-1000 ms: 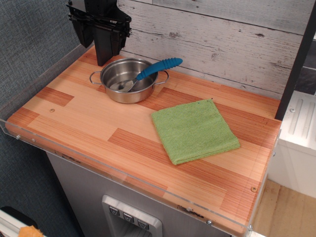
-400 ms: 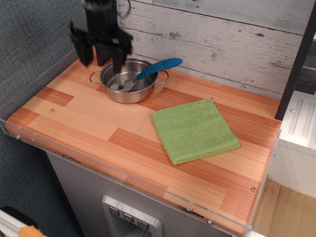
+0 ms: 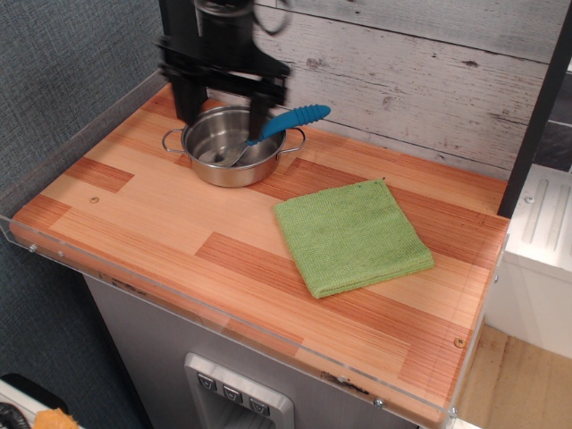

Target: Move the cloth to the bottom-left corner of the table.

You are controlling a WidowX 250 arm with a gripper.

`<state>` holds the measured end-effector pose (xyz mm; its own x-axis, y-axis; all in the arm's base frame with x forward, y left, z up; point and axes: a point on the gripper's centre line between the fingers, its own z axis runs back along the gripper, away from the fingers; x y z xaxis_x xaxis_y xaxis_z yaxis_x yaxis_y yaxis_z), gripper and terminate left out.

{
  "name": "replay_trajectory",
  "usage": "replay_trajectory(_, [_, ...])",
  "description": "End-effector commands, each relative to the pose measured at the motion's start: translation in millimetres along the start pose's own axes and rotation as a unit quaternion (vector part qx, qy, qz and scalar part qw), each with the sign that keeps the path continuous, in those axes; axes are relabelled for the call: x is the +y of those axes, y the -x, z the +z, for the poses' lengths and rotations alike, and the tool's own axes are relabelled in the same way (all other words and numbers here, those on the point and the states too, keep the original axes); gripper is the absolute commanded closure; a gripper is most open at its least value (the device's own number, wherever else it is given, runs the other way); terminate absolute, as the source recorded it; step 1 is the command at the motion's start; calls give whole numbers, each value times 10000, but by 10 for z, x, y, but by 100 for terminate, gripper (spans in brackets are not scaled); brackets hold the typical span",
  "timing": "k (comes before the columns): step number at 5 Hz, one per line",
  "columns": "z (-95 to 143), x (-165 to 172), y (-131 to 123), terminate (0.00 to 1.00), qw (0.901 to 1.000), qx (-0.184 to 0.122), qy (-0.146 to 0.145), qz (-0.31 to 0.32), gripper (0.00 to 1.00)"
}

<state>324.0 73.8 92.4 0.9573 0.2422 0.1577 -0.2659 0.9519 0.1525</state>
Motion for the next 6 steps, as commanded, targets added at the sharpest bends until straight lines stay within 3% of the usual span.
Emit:
replay_trajectory(1, [171, -593, 223, 0, 9978, 14, 411, 524, 0])
replay_trajectory(2, [99, -838, 295, 0, 9976, 85, 391, 570, 100])
replay_trajectory(3, [-19, -975, 346, 0, 9913, 175, 639, 1134, 100])
replay_trajectory(5, [-246, -982, 415, 0, 9754, 246, 486, 2138, 100])
replay_trajectory(6, [-370, -943, 445, 0, 9748, 291, 634, 2117, 100])
